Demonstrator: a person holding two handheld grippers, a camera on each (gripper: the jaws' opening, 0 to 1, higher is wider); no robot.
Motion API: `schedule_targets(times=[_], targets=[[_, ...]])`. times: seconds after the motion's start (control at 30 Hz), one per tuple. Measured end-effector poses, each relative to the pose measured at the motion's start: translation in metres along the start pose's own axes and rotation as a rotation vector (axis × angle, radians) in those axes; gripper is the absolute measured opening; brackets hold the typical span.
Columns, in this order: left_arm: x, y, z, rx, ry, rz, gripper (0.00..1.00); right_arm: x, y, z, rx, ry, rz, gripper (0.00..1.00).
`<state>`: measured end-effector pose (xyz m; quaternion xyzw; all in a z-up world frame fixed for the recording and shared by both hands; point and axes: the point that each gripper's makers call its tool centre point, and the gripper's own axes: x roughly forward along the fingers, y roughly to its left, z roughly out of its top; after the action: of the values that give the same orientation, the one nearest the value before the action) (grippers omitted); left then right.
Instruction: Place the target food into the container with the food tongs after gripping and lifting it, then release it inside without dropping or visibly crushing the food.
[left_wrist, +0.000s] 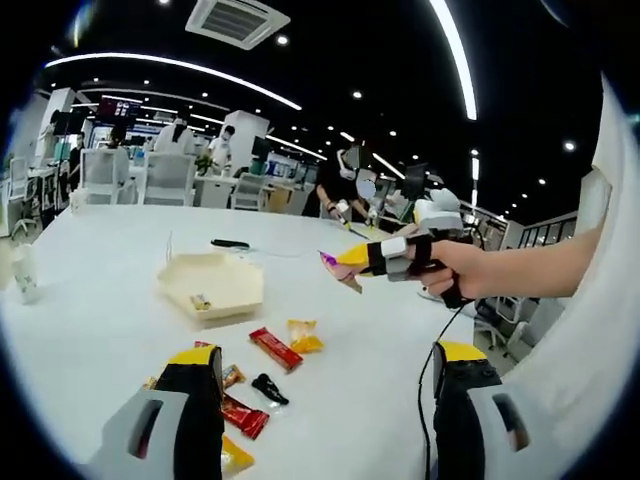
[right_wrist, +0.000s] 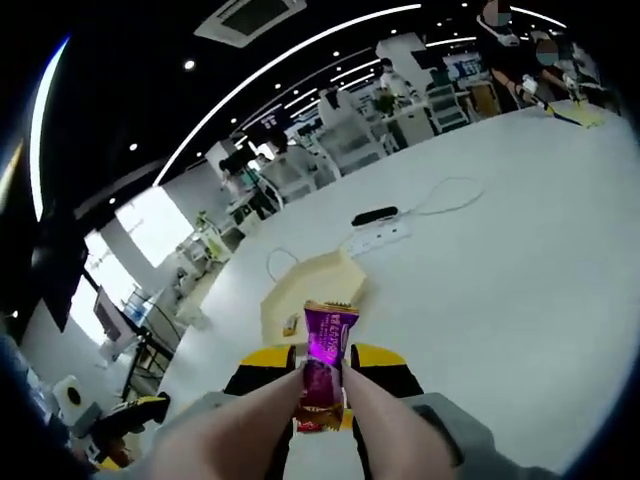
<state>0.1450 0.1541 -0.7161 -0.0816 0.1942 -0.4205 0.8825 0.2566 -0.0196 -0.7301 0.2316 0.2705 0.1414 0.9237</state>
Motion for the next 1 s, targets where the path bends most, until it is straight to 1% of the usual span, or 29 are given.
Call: schedule_targets(times=[0.03, 0.07, 0.13, 0.17, 0.2, 0.23, 0.3, 0.37, 0.43, 0.47, 0.5, 0.53, 0.57, 0.6, 0.63, 0.7, 0.73, 0.77, 0.8, 0.83, 0.9, 0.93, 1.0], targets=[[0.000, 0.000, 0.001, -0.001, 0.002, 0.000, 0.86, -0.002, 0.002, 0.001, 0.001, -0.004, 0.002, 0.21], [-0.003, 0.000, 0.006, -0.001, -0.002, 0.007, 0.85, -0.004, 0.004, 0.002, 0.003, -0.007, 0.004, 0.21], [-0.007, 0.000, 0.021, 0.019, -0.039, 0.016, 0.83, -0.009, 0.009, 0.008, 0.005, -0.024, 0.013, 0.21], [-0.007, 0.000, 0.023, 0.020, -0.040, 0.016, 0.83, -0.010, 0.009, 0.009, 0.003, -0.026, 0.013, 0.21], [-0.009, 0.001, 0.031, 0.025, -0.041, 0.028, 0.83, -0.012, 0.009, 0.012, -0.003, -0.032, 0.012, 0.21], [-0.010, 0.002, 0.036, 0.028, -0.048, 0.036, 0.84, -0.013, 0.009, 0.013, 0.002, -0.033, 0.015, 0.21], [-0.012, 0.005, 0.046, 0.015, -0.070, 0.048, 0.84, -0.013, 0.011, 0.016, 0.000, -0.036, 0.026, 0.21], [-0.009, 0.010, 0.053, -0.001, -0.097, 0.080, 0.84, -0.015, 0.011, 0.020, -0.006, -0.040, 0.045, 0.21], [-0.008, 0.012, 0.054, -0.009, -0.094, 0.104, 0.82, -0.016, 0.011, 0.023, -0.010, -0.040, 0.055, 0.21], [-0.009, 0.013, 0.057, -0.004, -0.118, 0.130, 0.80, -0.017, 0.010, 0.026, -0.014, -0.042, 0.065, 0.21], [-0.009, 0.013, 0.059, -0.006, -0.135, 0.141, 0.78, -0.019, 0.008, 0.026, -0.016, -0.034, 0.070, 0.21], [-0.008, 0.013, 0.058, -0.020, -0.136, 0.147, 0.78, -0.021, 0.007, 0.023, -0.034, -0.012, 0.075, 0.21], [-0.007, 0.014, 0.055, -0.059, -0.127, 0.170, 0.79, -0.024, 0.004, 0.022, -0.049, -0.004, 0.070, 0.21], [-0.006, 0.015, 0.053, -0.084, -0.111, 0.183, 0.80, -0.027, 0.003, 0.023, -0.040, -0.011, 0.073, 0.21], [-0.003, 0.012, 0.054, -0.087, -0.109, 0.181, 0.84, -0.029, 0.001, 0.023, -0.031, -0.014, 0.092, 0.21], [0.002, 0.008, 0.057, -0.070, -0.107, 0.185, 0.87, -0.028, -0.008, 0.022, -0.030, -0.013, 0.093, 0.21], [0.002, 0.008, 0.057, -0.066, -0.103, 0.188, 0.88, -0.027, -0.010, 0.022, -0.014, -0.012, 0.098, 0.21], [0.004, 0.007, 0.056, -0.060, -0.087, 0.190, 0.88, -0.027, -0.010, 0.022, 0.010, -0.013, 0.109, 0.21], [0.004, 0.006, 0.056, -0.056, -0.078, 0.195, 0.88, -0.026, -0.012, 0.024, 0.005, -0.016, 0.115, 0.21], [0.002, 0.007, 0.059, -0.033, -0.087, 0.220, 0.89, -0.026, -0.013, 0.025, -0.003, -0.019, 0.121, 0.21], [-0.002, 0.011, 0.061, -0.031, -0.096, 0.259, 0.89, -0.026, -0.014, 0.028, 0.000, -0.020, 0.131, 0.21], [-0.006, 0.015, 0.062, -0.077, -0.123, 0.303, 0.89, -0.028, -0.012, 0.031, 0.005, -0.027, 0.155, 0.21], [-0.007, 0.012, 0.060, -0.117, -0.137, 0.303, 0.90, -0.029, -0.011, 0.033, -0.028, -0.028, 0.168, 0.21]])
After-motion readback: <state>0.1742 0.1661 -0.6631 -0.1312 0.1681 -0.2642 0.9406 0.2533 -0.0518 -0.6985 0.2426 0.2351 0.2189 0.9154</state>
